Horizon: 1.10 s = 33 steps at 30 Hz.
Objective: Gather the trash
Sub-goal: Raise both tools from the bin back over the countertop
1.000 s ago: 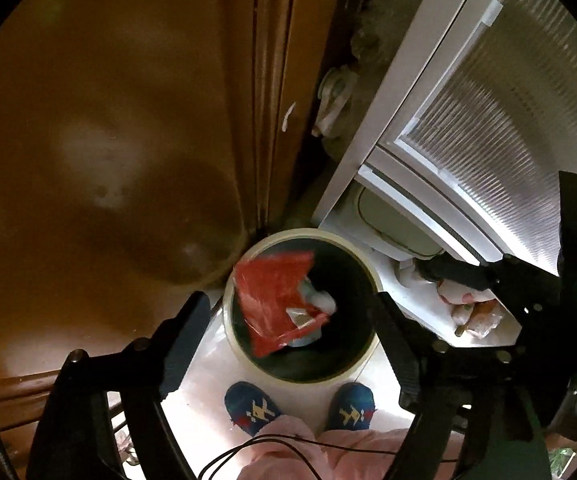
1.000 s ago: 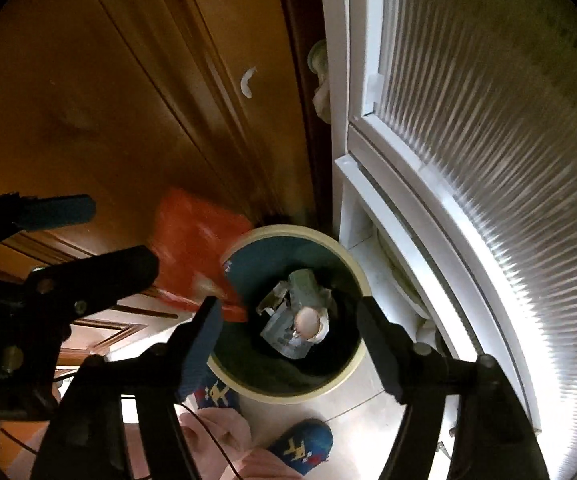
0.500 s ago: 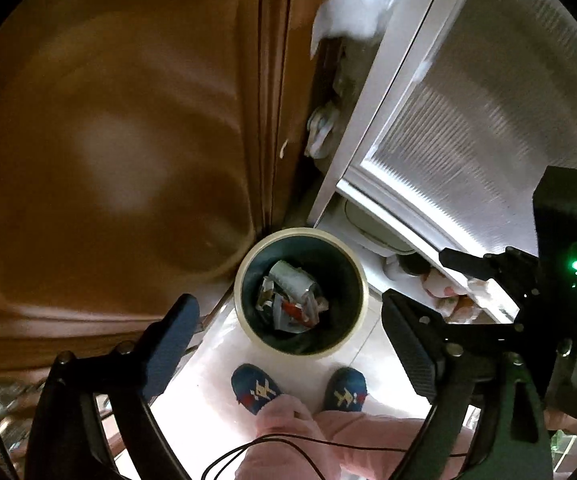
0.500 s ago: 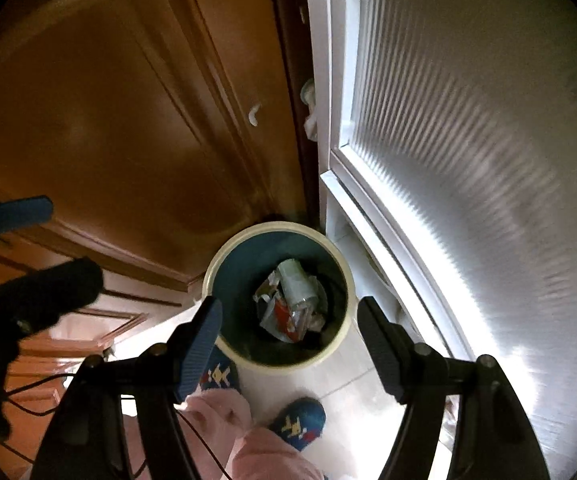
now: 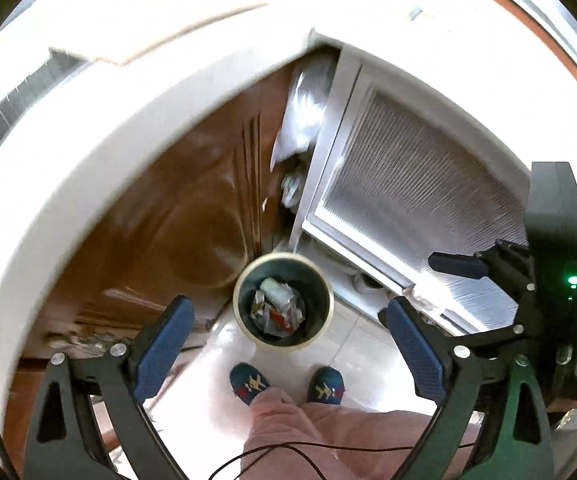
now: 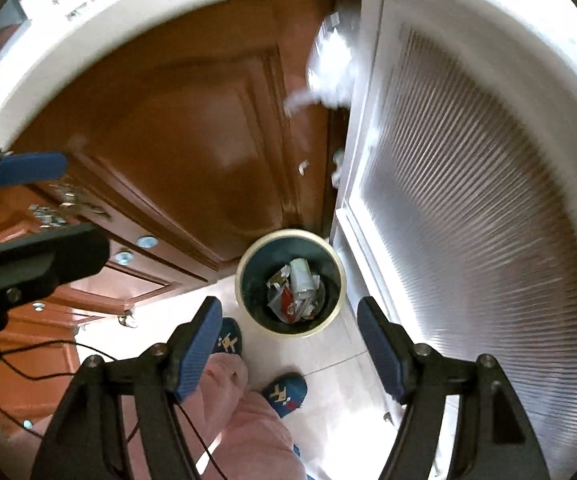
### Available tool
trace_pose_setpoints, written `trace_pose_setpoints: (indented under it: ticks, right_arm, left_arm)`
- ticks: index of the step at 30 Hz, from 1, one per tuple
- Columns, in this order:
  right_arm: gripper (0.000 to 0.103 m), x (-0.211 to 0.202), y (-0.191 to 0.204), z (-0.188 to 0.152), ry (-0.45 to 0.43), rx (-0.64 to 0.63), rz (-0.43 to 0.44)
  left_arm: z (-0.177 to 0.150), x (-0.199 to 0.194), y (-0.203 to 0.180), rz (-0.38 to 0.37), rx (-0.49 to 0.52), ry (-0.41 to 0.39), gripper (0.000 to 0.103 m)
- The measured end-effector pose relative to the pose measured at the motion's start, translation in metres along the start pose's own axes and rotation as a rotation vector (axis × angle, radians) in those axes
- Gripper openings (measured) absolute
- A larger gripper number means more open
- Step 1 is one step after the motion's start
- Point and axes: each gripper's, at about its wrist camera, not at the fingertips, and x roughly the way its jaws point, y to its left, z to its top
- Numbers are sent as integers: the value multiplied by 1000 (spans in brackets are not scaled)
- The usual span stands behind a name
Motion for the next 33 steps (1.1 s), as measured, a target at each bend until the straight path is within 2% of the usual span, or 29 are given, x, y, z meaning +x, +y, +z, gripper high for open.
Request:
trace_pose_setpoints:
  ticks: [6,18,23,33]
  right_arm:
    - [71,-64,2,10,-91,-72,-7]
    - [71,-158,-17,33,-299,-33,-20]
    - [71,-187,-28,43,-376,-10,-33]
    - [71,-228,-65,70,-501,62,-69]
  left_arm:
    - [23,-54,-14,33,47,-91,96]
    - [72,-135,-48,100,145,-299,96]
    - [93,-153,-59,103,128,-361,96]
    - [131,-179,-63,92,93,-422,96]
